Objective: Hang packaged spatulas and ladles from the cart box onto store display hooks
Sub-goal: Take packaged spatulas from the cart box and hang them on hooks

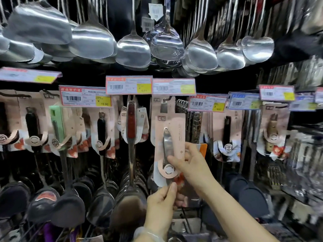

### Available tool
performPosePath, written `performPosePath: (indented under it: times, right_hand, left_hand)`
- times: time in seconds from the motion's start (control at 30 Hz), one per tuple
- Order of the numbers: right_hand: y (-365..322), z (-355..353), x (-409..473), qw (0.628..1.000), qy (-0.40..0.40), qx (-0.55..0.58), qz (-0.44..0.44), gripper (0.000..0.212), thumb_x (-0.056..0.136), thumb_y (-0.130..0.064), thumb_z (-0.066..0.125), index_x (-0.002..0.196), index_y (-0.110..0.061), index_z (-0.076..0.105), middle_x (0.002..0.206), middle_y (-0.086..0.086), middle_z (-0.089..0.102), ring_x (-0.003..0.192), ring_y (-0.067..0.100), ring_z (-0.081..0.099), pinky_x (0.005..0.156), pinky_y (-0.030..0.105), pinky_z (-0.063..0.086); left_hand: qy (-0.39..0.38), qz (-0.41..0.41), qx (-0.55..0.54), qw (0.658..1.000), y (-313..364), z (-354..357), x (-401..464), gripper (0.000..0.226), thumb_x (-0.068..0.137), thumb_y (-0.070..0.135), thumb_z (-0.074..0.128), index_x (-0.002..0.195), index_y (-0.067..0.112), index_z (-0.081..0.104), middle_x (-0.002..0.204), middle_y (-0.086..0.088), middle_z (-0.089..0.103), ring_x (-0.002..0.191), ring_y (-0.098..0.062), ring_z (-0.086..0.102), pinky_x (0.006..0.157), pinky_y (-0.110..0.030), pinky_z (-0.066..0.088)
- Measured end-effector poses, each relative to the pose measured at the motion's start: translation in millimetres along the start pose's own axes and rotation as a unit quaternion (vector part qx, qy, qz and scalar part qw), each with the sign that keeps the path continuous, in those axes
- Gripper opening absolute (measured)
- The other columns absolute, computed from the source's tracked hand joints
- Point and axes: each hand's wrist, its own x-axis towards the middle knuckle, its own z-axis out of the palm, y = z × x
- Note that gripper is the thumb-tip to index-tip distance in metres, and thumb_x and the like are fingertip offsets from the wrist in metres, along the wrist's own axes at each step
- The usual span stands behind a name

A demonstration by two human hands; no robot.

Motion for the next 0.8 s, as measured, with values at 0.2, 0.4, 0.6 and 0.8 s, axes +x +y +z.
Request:
performPosePath:
  times: [0.2,0.4,0.6,0.8]
  right_hand:
    - [-1,-4,-5,0.998,0.029,0.052,-0.021,0.017,0.092,-0.007,0.051,0.099,-0.022,0.057,0.075,-0.004,0.068,0.053,0.008,0.06,0.043,0.02,0.047]
    - [-5,-3,-4,0.997,-0.007,0.073,-0.005,0.021,0.097,-0.011,0.043,0.101,-0.024,0.059,0.089,0.001,0.068,0.063,0.006,0.062,0.049,0.013,0.047]
    - [-3,2,-4,0.996,-0.067,0.062,0.014,0.02,0.098,-0.012,0.042,0.11,-0.018,0.056,0.095,0.006,0.065,0.05,-0.005,0.059,0.041,0.006,0.04]
    - [0,3,-4,0.998,-0.032,0.059,0.008,0.015,0.089,-0.018,0.06,0.103,-0.017,0.058,0.092,0.007,0.069,0.056,0.0,0.06,0.041,0.01,0.041]
  left_hand:
    - [0.049,-0.031,-0.028,0.998,2,1,8,0.027,0.079,0.019,0.07,0.055,0.008,0.068,0.05,-0.006,0.063,0.041,-0.01,0.052,0.04,-0.019,0.039]
    - [0.036,-0.029,-0.046,0.998,9,-5,10,0.021,0.075,0.013,0.073,0.081,-0.001,0.06,0.05,-0.004,0.061,0.039,-0.008,0.053,0.037,-0.018,0.039]
    - [-0.035,0.016,-0.04,0.998,12,-5,10,0.02,0.079,0.008,0.068,0.099,0.01,0.066,0.077,-0.013,0.072,0.059,-0.013,0.061,0.042,-0.017,0.039]
    - [-0.045,0.014,-0.009,0.999,12,-3,10,0.029,0.08,0.0,0.066,0.108,0.005,0.062,0.079,-0.009,0.069,0.051,-0.005,0.058,0.039,-0.014,0.039]
